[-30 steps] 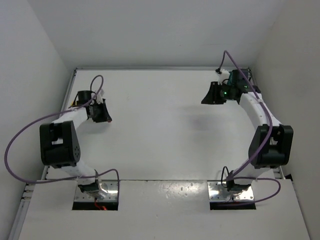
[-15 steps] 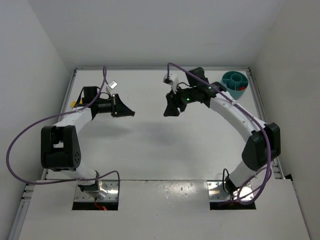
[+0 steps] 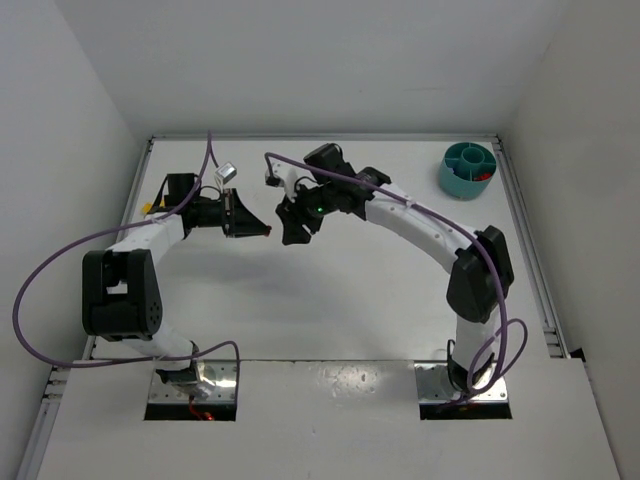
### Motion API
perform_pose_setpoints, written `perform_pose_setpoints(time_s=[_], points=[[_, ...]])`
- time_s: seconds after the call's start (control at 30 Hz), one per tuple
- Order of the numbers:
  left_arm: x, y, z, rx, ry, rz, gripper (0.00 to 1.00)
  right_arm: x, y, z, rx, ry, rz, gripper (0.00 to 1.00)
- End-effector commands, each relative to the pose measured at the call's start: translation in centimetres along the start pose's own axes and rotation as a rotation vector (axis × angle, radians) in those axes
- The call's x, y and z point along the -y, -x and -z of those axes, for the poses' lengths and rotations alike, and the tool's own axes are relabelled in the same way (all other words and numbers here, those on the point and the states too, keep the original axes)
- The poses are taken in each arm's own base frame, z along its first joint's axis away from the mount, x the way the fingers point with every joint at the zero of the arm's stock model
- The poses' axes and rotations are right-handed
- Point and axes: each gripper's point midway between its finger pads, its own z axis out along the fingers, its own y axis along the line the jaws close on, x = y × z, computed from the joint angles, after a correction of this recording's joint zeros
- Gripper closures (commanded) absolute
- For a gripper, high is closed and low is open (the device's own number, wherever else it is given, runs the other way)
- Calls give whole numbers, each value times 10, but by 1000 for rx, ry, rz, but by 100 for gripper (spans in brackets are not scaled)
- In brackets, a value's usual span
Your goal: Sort the legos into containers by color
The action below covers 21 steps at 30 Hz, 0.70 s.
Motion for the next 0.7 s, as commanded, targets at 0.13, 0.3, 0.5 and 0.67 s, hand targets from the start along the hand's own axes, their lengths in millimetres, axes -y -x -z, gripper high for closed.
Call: perform_pose_setpoints(time_s=[0.13, 0.3, 0.5, 0.67], points=[[18, 8, 4, 7, -22, -50, 98, 7, 41, -8, 64, -111, 43, 47], [19, 8, 4, 7, -22, -41, 98, 3, 41, -21, 51, -103, 43, 47], [17, 6, 3, 6, -21, -32, 98, 2, 45, -28, 43, -94, 45, 47], [20, 6, 4, 7, -22, -41, 98, 0, 47, -34, 43, -87, 51, 47]])
